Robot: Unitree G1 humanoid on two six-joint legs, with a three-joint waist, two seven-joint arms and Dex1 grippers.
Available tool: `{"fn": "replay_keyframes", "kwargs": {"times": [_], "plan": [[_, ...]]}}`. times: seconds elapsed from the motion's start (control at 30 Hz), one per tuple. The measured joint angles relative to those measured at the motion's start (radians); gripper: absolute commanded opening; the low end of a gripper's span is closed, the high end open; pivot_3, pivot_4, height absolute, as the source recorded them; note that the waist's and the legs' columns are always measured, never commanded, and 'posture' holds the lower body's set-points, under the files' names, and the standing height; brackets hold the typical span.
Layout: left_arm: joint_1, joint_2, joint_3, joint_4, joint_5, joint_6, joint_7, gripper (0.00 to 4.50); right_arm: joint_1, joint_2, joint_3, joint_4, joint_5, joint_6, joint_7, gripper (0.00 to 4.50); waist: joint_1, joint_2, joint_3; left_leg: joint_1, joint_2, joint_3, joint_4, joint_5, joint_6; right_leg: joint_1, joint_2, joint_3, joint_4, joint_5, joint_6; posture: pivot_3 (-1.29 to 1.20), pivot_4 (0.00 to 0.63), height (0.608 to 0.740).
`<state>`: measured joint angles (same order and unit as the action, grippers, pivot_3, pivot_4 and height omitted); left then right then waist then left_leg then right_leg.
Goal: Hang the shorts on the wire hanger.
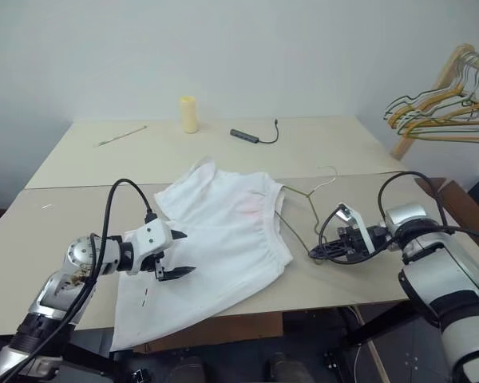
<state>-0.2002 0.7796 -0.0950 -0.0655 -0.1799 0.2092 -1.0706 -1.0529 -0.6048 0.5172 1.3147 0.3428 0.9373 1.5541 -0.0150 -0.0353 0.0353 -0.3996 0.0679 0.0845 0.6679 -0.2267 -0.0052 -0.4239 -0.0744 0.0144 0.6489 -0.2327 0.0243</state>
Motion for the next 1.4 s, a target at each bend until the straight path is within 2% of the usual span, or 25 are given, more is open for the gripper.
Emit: {"fn": "replay_keyframes", "kwargs": {"times": [0.13, 0.27, 0.37, 0.53, 0.6, 0.7, 0.8, 0.93, 1.03, 1.23, 1.4], "plan": [[-0.009, -0.007, -0.003, 0.001, 0.005, -0.001, 0.001, 4.48, 0.0, 0.021, -0.094, 0.003, -0.057, -0.048, -0.048, 0.0, 0.0, 0.0, 0.0, 0.0, 0.0, 0.0, 0.0, 0.0, 0.0, 0.0, 0.0, 0.0, 0.0, 0.0, 0.0, 0.02, 0.0, 0.74], [-0.018, -0.013, -0.004, 0.006, 0.018, -0.012, 0.001, 4.48, 0.002, 0.05, -0.187, -0.036, -0.108, -0.146, -0.238, 0.0, -0.006, 0.001, 0.0, 0.0, 0.0, 0.0, 0.0, 0.0, 0.0, 0.0, 0.0, 0.0, 0.0, 0.0, 0.0, 0.01, 0.0, 0.74], [-0.023, -0.018, -0.004, 0.027, 0.022, -0.023, 0.0, 4.48, 0.004, 0.051, -0.248, -0.092, -0.126, -0.174, -0.307, 0.0, -0.008, 0.001, 0.0, 0.0, 0.0, 0.0, 0.0, 0.0, 0.0, 0.0, 0.0, 0.0, 0.0, 0.0, 0.0, -0.01, 0.0, 0.74], [-0.069, -0.021, -0.004, 0.065, 0.016, -0.037, -0.006, 4.48, 0.091, 0.035, -0.294, -0.377, -0.137, -0.206, -0.358, 0.0, -0.012, 0.002, 0.001, -0.001, 0.0, 0.0, 0.0, 0.0, 0.0, 0.0, 0.0, -0.001, -0.001, 0.0, 0.0, -0.03, 0.0, 0.74], [-0.13, -0.04, 0.024, 0.065, -0.037, -0.03, -0.016, 4.48, 0.152, 0.013, -0.295, -0.535, -0.146, -0.206, -0.384, 0.0, -0.009, 0.002, 0.001, -0.005, 0.0, -0.001, 0.002, 0.0, 0.0, -0.002, -0.001, -0.001, -0.001, 0.0, 0.001, -0.03, 0.0, 0.74], [-0.288, -0.05, 0.091, 0.064, -0.131, -0.022, -0.038, 4.48, 0.238, -0.018, -0.295, -0.777, -0.163, -0.205, -0.425, 0.0, -0.01, 0.002, 0.001, -0.007, 0.0, -0.002, 0.003, 0.0, 0.0, -0.003, -0.001, -0.002, -0.001, 0.001, 0.001, -0.02, 0.0, 0.74], [-0.461, -0.023, 0.12, 0.099, -0.14, -0.036, -0.06, 4.48, 0.252, -0.025, -0.299, -0.944, -0.154, -0.142, -0.447, 0.0, -0.023, 0.002, 0.0, -0.005, 0.0, -0.001, 0.003, 0.0, 0.0, -0.002, 0.0, -0.001, -0.001, 0.001, 0.002, -0.02, 0.0, 0.74], [-0.617, -0.016, 0.113, 0.263, -0.125, -0.138, -0.122, 4.48, 0.276, -0.067, -0.288, -1.128, -0.182, -0.145, -0.483, 0.0, -0.035, 0.002, 0.0, -0.003, 0.0, -0.001, 0.003, 0.0, 0.0, 0.0, 0.0, -0.001, -0.002, 0.001, 0.002, -0.03, 0.0, 0.74], [-0.698, 0.022, 0.087, 0.431, -0.061, -0.228, -0.183, 4.48, 0.318, -0.075, -0.255, -1.218, -0.212, -0.179, -0.503, 0.0, -0.043, 0.002, 0.0, -0.003, 0.0, -0.001, 0.003, 0.0, 0.0, 0.0, 0.001, -0.001, -0.001, 0.001, 0.002, -0.02, 0.0, 0.74], [-0.832, 0.016, 0.009, 0.709, 0.03, -0.34, -0.328, 4.48, 0.334, -0.058, -0.184, -1.307, -0.256, -0.187, -0.544, 0.0, -0.049, 0.002, 0.0, -0.007, 0.0, -0.001, 0.007, -0.001, 0.002, -0.002, 0.0, -0.002, -0.001, 0.001, 0.002, -0.03, 0.0, 0.74], [-0.89, -0.007, -0.021, 0.815, 0.042, -0.352, -0.462, 4.48, 0.339, -0.027, -0.162, -1.342, -0.262, -0.178, -0.555, 0.0, -0.052, 0.002, 0.001, -0.009, 0.0, -0.001, 0.009, -0.002, 0.003, -0.003, 0.0, -0.002, -0.001, 0.0, 0.003, -0.03, 0.0, 0.74]]}}
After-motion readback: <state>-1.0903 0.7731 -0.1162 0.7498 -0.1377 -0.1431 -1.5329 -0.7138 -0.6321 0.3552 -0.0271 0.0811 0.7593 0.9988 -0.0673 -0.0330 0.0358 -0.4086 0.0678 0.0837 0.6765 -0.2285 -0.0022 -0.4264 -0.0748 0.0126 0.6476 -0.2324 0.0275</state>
